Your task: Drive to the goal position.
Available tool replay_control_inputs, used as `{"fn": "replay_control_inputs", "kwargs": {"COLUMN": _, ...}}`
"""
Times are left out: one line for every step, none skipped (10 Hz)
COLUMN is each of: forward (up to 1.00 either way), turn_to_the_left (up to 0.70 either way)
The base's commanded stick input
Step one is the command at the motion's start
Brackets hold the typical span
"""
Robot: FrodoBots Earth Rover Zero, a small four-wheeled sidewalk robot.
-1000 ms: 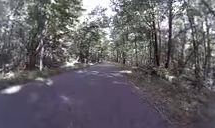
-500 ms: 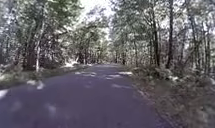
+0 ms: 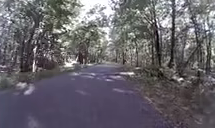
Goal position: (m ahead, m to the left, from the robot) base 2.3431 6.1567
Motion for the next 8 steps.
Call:
{"fn": "replay_control_inputs", "kwargs": {"forward": 0.7, "turn_to_the_left": 0.0}}
{"fn": "replay_control_inputs", "kwargs": {"forward": 0.7, "turn_to_the_left": 0.0}}
{"fn": "replay_control_inputs", "kwargs": {"forward": 0.7, "turn_to_the_left": 0.0}}
{"fn": "replay_control_inputs", "kwargs": {"forward": 0.7, "turn_to_the_left": 0.0}}
{"fn": "replay_control_inputs", "kwargs": {"forward": 0.7, "turn_to_the_left": 0.0}}
{"fn": "replay_control_inputs", "kwargs": {"forward": 0.7, "turn_to_the_left": 0.0}}
{"fn": "replay_control_inputs", "kwargs": {"forward": 0.7, "turn_to_the_left": 0.0}}
{"fn": "replay_control_inputs", "kwargs": {"forward": 0.7, "turn_to_the_left": 0.0}}
